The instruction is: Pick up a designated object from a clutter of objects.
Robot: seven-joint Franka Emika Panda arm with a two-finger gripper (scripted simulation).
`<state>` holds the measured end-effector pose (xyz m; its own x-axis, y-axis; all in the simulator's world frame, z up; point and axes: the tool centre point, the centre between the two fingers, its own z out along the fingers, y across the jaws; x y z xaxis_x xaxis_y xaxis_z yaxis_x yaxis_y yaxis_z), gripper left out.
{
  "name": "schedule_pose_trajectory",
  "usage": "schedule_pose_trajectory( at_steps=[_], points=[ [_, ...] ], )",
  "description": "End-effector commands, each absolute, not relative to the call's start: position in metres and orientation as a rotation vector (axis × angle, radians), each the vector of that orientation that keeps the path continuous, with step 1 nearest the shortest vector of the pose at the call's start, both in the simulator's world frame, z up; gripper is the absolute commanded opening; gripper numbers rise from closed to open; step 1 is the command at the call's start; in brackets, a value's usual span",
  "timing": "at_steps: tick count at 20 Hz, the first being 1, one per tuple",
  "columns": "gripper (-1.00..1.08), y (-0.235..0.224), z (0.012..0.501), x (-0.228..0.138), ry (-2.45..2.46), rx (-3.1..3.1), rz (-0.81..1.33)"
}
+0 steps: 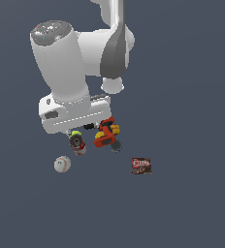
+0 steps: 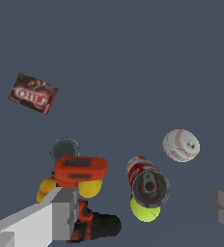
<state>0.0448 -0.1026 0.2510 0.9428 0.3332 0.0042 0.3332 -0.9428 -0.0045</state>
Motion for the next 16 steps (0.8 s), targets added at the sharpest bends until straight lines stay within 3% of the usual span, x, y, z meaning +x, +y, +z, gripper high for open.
schedule_pose_trajectory(
  at_steps=[1, 16],
  points=[
    [1.0, -0.112, 0.241, 0.051, -0.609, -3.078, -0.005],
    [1.0, -0.172, 0.172, 0.078, -1.06, -2.956, -0.002]
  ],
)
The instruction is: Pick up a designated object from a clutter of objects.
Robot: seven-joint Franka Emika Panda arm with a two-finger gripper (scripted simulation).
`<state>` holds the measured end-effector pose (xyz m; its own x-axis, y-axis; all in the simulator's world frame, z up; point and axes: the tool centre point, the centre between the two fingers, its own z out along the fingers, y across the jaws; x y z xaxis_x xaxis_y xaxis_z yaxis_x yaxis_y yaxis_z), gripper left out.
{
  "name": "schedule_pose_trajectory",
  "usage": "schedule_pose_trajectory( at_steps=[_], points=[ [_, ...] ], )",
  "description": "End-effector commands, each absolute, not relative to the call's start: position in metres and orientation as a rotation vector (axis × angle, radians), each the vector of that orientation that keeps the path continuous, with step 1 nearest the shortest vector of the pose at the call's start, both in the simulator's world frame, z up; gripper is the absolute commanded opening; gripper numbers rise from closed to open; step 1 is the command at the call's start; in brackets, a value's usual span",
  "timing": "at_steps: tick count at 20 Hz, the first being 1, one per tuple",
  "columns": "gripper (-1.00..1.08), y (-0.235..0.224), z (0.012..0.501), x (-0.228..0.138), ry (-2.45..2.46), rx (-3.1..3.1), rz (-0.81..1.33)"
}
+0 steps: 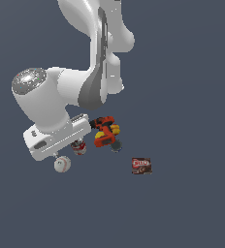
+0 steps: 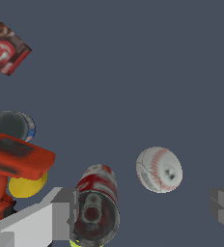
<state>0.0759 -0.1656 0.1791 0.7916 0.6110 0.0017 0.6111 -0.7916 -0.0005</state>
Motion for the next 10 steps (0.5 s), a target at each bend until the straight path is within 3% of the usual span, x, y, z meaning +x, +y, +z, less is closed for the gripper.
schedule_pose_trajectory(
  at_steps=[1, 10],
  points=[
    [1.0, -0.176, 0.167, 0.079, -1.09, -2.946, -0.002],
    [1.0, -0.209, 0.125, 0.086, -1.326, -2.848, -0.001]
  ],
)
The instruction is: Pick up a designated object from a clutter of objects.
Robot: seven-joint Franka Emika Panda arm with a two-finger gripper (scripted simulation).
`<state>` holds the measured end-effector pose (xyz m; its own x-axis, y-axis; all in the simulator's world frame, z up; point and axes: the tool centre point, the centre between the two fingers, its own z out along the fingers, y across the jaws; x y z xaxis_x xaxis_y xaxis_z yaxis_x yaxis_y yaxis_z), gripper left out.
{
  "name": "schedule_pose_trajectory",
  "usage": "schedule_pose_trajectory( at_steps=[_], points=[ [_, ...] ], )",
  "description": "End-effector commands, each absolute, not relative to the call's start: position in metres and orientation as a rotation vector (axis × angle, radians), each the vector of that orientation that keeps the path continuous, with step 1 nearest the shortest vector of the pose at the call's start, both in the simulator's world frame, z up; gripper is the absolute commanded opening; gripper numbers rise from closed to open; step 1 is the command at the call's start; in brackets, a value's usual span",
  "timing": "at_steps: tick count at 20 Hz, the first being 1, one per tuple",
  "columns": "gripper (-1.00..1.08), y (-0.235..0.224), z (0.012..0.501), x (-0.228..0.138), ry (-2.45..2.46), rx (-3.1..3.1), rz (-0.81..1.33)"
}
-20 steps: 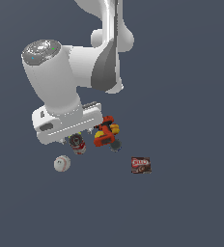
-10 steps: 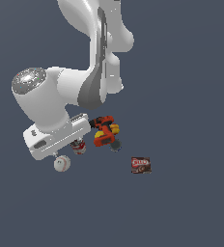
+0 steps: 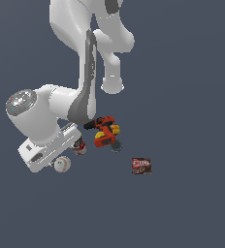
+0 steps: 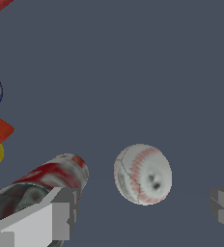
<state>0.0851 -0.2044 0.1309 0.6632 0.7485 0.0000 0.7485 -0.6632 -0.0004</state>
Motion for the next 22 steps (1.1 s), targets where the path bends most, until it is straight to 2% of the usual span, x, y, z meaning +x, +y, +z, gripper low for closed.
schedule_pose_trajectory(
  at_steps=[1, 22],
  points=[
    [1.0, -0.212, 0.121, 0.086, -1.346, -2.839, -0.001],
    [1.0, -0.229, 0.079, 0.087, -1.463, -2.78, 0.001]
  ],
)
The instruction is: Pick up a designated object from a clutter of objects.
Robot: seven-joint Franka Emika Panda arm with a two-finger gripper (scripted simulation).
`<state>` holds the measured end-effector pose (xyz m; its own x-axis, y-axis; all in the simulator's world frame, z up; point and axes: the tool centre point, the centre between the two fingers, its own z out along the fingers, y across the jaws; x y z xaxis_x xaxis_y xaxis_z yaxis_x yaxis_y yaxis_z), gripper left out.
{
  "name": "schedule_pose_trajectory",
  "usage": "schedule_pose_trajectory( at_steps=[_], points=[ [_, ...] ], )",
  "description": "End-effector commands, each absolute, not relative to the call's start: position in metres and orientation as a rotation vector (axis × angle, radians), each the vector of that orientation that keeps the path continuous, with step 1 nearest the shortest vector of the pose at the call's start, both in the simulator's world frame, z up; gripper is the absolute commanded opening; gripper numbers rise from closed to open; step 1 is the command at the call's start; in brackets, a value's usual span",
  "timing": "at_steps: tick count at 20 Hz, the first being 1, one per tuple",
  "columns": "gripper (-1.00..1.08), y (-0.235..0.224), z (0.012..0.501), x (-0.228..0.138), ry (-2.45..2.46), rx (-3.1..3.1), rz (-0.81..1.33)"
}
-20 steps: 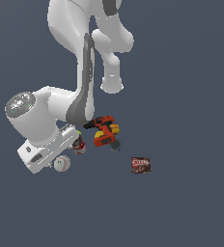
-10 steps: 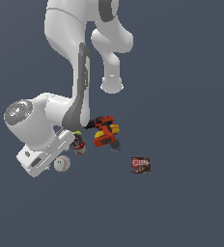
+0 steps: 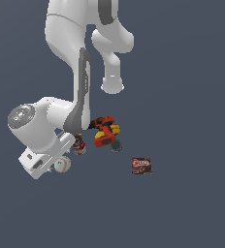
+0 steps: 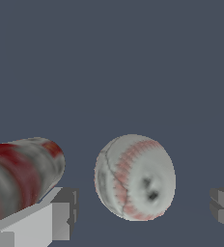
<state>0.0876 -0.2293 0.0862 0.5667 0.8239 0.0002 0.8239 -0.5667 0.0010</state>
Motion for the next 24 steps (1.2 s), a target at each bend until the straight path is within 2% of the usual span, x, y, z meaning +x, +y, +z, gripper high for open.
schedule_pose_trajectory(
  at_steps=[1, 11, 12, 21, 22, 24],
  points=[
    [1.0, -0.229, 0.073, 0.087, 1.464, 2.78, 0.0],
    [1.0, -0.23, 0.048, 0.088, 1.466, 2.779, 0.0],
    [-1.0, -0.23, 0.048, 0.088, 1.466, 2.779, 0.0],
    [-1.0, -0.23, 0.048, 0.088, 1.466, 2.779, 0.0],
    [-1.0, -0.233, 0.069, 0.097, 1.457, 2.758, 0.033],
    [-1.0, -0.233, 0.069, 0.097, 1.457, 2.758, 0.033]
  ],
)
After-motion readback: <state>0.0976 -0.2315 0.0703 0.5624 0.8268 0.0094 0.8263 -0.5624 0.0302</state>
